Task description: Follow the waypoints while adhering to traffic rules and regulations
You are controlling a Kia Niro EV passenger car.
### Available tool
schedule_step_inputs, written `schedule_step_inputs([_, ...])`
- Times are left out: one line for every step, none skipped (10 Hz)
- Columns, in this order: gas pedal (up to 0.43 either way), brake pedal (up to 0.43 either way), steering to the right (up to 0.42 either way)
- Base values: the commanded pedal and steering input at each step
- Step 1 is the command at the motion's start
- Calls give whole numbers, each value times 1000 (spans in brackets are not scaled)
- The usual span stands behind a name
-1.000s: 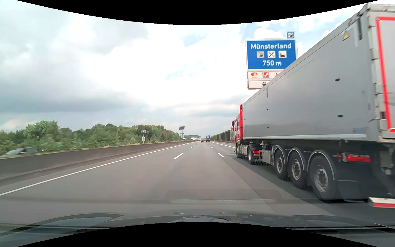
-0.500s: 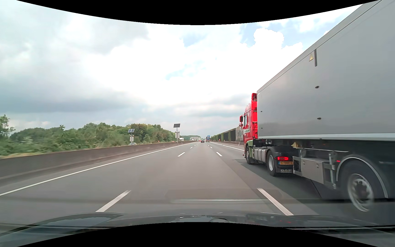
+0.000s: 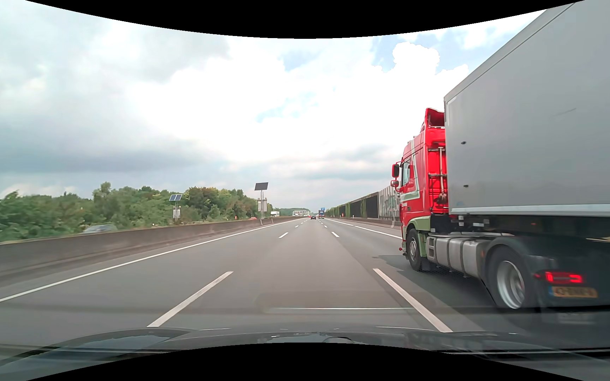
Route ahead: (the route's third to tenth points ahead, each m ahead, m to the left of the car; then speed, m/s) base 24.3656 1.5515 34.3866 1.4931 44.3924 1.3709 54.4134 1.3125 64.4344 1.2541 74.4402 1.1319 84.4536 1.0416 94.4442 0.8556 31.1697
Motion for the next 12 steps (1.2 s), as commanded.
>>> schedule_step_inputs([260,0,-2])
schedule_step_inputs([260,0,-2])
schedule_step_inputs([260,0,-2])
schedule_step_inputs([260,0,-2])
schedule_step_inputs([260,0,-1])
schedule_step_inputs([260,0,-1])
schedule_step_inputs([260,0,-1])
schedule_step_inputs([260,0,-1])
schedule_step_inputs([260,0,-1])
schedule_step_inputs([260,0,-1])
schedule_step_inputs([260,0,-1])
schedule_step_inputs([260,0,-1])
